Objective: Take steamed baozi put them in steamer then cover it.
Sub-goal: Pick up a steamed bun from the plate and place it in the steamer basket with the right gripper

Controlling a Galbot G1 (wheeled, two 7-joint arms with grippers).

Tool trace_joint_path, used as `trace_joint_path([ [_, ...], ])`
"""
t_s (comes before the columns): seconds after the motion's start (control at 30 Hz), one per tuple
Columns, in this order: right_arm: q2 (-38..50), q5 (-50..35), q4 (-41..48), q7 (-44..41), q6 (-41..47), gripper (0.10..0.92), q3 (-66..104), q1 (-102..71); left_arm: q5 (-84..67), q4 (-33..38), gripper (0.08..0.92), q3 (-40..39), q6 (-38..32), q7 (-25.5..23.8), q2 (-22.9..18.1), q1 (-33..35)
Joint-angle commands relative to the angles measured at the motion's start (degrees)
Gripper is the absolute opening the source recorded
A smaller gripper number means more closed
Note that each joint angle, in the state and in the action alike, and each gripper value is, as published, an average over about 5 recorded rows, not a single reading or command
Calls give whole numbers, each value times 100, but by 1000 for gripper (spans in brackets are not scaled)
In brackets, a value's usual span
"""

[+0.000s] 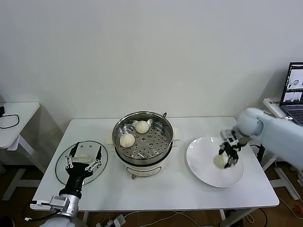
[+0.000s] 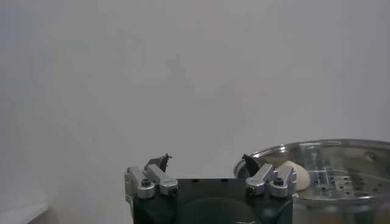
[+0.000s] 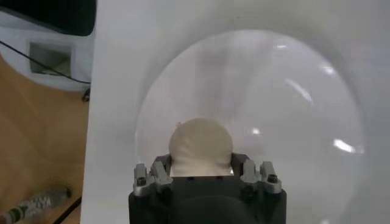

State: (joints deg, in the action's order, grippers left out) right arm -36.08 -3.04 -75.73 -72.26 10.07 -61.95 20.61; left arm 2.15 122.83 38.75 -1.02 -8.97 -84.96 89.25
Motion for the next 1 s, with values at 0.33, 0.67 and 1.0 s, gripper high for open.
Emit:
trace_joint_path([
  [0.33,-1468,450,-860,125,-1924,653,-999,2780,-6,11,823,39,-2,-21,11,-15],
  [0.67,-3051,1025,-850,972,-3127,653,-1482,2845,-54,-68,823,265,-18,-80,70,-44],
  [1.0,-3900,1341,-492,1433,-3667,656,-1711,2282,-131,-173,823,447,-32,-156,109,-72],
])
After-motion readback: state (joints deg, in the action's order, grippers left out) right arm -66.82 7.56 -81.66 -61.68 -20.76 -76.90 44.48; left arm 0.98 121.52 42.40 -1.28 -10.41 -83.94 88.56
